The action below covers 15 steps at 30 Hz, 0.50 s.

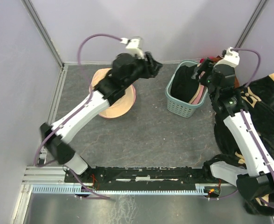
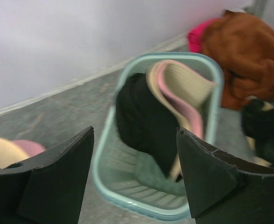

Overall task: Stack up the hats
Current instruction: Pick up the hat from the bin.

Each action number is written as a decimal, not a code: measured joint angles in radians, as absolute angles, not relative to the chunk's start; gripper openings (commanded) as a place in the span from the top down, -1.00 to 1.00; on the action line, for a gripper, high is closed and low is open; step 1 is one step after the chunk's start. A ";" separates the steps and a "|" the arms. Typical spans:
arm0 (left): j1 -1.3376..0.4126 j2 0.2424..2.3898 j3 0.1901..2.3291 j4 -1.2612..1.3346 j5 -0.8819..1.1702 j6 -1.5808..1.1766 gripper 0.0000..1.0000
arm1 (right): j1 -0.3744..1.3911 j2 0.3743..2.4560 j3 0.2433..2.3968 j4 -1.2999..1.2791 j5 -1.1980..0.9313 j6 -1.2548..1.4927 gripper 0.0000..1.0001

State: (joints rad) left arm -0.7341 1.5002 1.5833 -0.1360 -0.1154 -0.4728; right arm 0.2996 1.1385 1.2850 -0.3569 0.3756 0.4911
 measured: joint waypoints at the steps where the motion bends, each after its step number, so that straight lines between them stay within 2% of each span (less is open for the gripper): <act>1: -0.746 1.567 1.638 -0.153 -0.098 -0.460 -0.17 | 0.270 1.130 1.268 -0.367 0.375 0.492 -0.59; 8: -0.774 1.951 1.968 -0.293 0.008 -0.425 -0.16 | 0.089 1.135 1.163 -0.384 0.304 0.509 -0.57; 15: -0.773 2.110 2.078 -0.324 0.029 -0.424 -0.16 | 0.026 1.197 1.155 -0.350 0.199 0.546 -0.54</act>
